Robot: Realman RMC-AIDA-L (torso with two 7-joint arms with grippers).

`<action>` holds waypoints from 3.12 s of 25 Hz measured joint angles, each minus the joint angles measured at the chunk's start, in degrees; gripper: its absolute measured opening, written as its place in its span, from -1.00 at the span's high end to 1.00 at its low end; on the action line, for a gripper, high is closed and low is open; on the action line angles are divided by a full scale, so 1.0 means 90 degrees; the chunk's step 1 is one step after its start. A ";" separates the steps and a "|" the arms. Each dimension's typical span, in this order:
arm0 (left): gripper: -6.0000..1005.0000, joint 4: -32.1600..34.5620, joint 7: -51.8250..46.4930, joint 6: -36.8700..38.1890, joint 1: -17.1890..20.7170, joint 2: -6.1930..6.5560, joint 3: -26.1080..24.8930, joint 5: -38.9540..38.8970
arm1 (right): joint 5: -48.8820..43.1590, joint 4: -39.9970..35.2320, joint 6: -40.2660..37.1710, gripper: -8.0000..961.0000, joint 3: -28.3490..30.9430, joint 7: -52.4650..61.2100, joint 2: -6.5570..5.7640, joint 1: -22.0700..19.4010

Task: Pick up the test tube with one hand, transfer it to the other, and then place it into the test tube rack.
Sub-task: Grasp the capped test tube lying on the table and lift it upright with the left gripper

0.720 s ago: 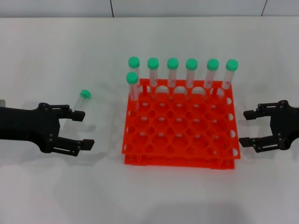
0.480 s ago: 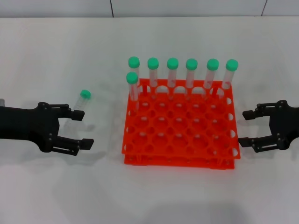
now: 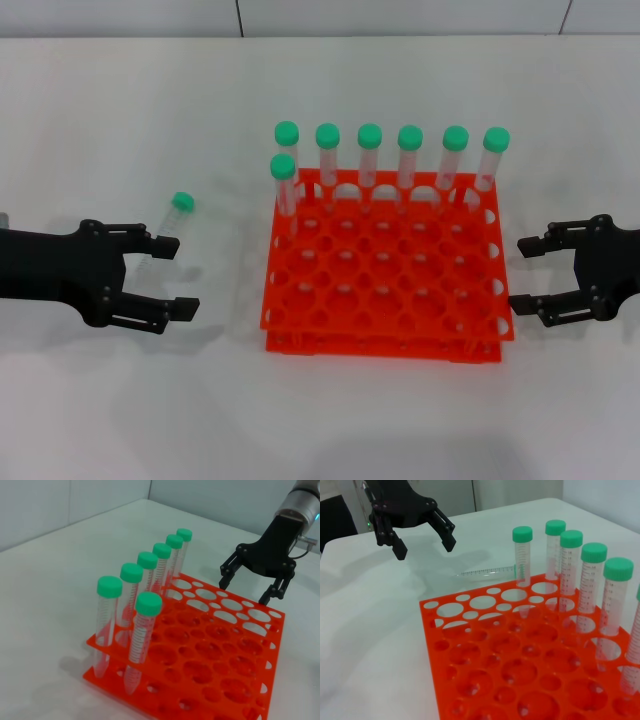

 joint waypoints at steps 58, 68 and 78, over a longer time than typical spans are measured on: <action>-0.67 0.1813 -0.6013 0.0130 -0.1210 -0.0238 0.0964 0.3318 | 0.0002 -0.0171 -0.0157 -0.59 0.0044 -0.0001 0.0034 0.0157; -0.61 0.1299 -0.6184 -0.0308 -0.1382 -0.0288 0.1271 0.3594 | 0.0012 -0.0182 -0.0211 -0.59 0.0048 0.0000 0.0034 0.0222; -0.55 0.0811 -0.6349 -0.0773 -0.1651 -0.0383 0.1275 0.3812 | 0.0006 -0.0181 -0.0222 -0.59 0.0037 -0.0049 0.0071 0.0183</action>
